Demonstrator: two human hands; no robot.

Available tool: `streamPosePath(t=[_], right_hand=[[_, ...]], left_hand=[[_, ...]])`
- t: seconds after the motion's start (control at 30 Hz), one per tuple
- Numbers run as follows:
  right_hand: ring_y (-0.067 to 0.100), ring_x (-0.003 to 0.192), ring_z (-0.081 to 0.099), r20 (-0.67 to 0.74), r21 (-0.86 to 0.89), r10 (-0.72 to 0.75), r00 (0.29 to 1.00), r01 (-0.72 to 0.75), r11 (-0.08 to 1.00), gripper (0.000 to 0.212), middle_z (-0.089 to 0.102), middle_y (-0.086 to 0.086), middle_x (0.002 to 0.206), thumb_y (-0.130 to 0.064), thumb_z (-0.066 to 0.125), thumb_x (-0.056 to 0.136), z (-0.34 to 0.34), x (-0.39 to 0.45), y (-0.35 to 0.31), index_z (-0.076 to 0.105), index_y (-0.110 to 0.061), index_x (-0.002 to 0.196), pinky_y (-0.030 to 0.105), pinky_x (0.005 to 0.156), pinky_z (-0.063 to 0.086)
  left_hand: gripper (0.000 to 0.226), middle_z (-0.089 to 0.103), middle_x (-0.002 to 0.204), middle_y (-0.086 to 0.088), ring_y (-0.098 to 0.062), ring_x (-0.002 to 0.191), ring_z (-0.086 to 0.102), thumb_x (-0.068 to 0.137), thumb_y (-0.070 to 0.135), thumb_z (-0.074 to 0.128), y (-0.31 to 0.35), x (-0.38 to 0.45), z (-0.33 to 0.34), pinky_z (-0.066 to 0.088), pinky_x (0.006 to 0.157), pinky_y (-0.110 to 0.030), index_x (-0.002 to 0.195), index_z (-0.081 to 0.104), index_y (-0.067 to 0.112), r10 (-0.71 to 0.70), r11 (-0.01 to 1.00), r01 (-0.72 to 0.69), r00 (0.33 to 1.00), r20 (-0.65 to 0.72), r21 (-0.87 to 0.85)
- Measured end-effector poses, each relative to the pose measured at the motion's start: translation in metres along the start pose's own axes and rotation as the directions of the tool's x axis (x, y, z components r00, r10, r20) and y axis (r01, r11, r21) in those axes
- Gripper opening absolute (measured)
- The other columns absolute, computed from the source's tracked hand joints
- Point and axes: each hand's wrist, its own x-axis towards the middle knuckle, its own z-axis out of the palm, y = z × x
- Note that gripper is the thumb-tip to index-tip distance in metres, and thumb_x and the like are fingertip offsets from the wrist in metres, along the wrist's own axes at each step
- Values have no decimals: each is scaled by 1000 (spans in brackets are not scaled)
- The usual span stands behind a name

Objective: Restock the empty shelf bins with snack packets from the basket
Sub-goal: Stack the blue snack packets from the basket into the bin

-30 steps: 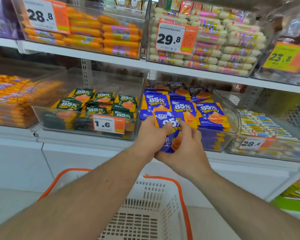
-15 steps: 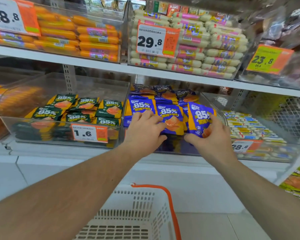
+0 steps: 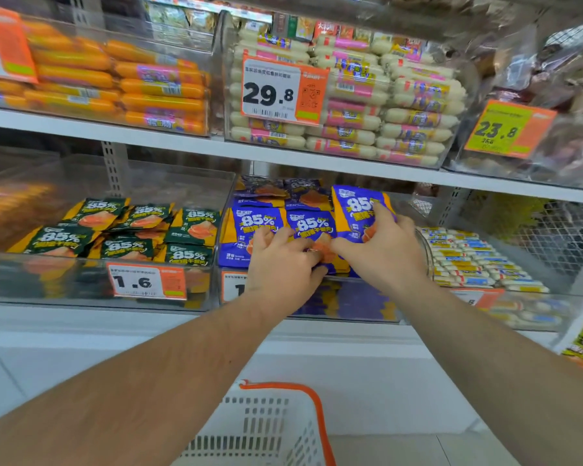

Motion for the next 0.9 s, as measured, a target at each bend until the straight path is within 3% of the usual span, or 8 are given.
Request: streamPosePath(t=[0.17, 0.3, 0.43, 0.53, 0.67, 0.83, 0.9], right_hand=[[32, 126, 41, 83, -200, -33, 996, 49, 979, 91, 35, 11, 135, -65, 63, 66, 24, 18, -29, 35, -27, 144, 41, 95, 43], [34, 127, 41, 208, -310, 11, 978, 55, 949, 84, 33, 13, 138, -72, 61, 73, 34, 28, -32, 41, -27, 142, 43, 94, 43], [36, 139, 31, 295, -384, -43, 954, 160, 909, 52, 10, 15, 158, -47, 44, 99, 35, 23, -27, 35, -29, 148, 45, 101, 40], [37, 144, 24, 382, -482, -86, 920, 278, 831, 53, -2, 10, 162, -33, 41, 102, 33, 21, -28, 25, -31, 152, 49, 102, 41], [33, 142, 27, 426, -526, -184, 886, 408, 746, 59, 27, 6, 157, -51, 50, 93, 29, 36, -31, 35, -34, 147, 48, 110, 30], [29, 131, 43, 498, -356, -175, 849, 384, 852, 56, 41, 3, 151, -45, 52, 96, 26, 37, -27, 38, -27, 147, 43, 100, 45], [29, 130, 46, 438, -374, -196, 877, 376, 848, 55, 44, 3, 148, -47, 52, 95, 28, 32, -21, 41, -28, 145, 42, 98, 46]], left_hand=[[27, 66, 73, 6, -26, 81, 57, 81, 51, 59, 2, -6, 5, 29, 78, -39, 81, 77, 30, -81, 996, 77, 993, -80, -53], [37, 71, 77, 12, -24, 82, 59, 88, 48, 47, -3, -16, 7, 29, 79, -37, 80, 78, 29, -64, 996, 59, 994, -88, -62], [22, 65, 81, 5, -24, 83, 58, 80, 46, 69, -5, -14, 0, 37, 74, -39, 76, 72, 24, -117, 990, 108, 987, -107, -93], [31, 64, 95, 4, -23, 90, 59, 72, 47, 77, -6, -8, -4, 38, 79, -41, 91, 68, 25, -159, 979, 147, 984, -82, -140], [33, 70, 96, 8, -20, 95, 63, 73, 48, 76, -10, -4, -3, 26, 91, -40, 99, 70, 29, -112, 976, 97, 991, -69, -193], [42, 61, 126, 14, -10, 118, 52, 86, 59, 56, -15, 5, -6, 14, 107, -34, 120, 59, 34, -100, 957, 129, 987, 123, -261], [40, 62, 122, 15, -8, 115, 53, 85, 60, 56, -17, 8, -7, 17, 107, -33, 116, 61, 35, -105, 948, 144, 983, 149, -283]])
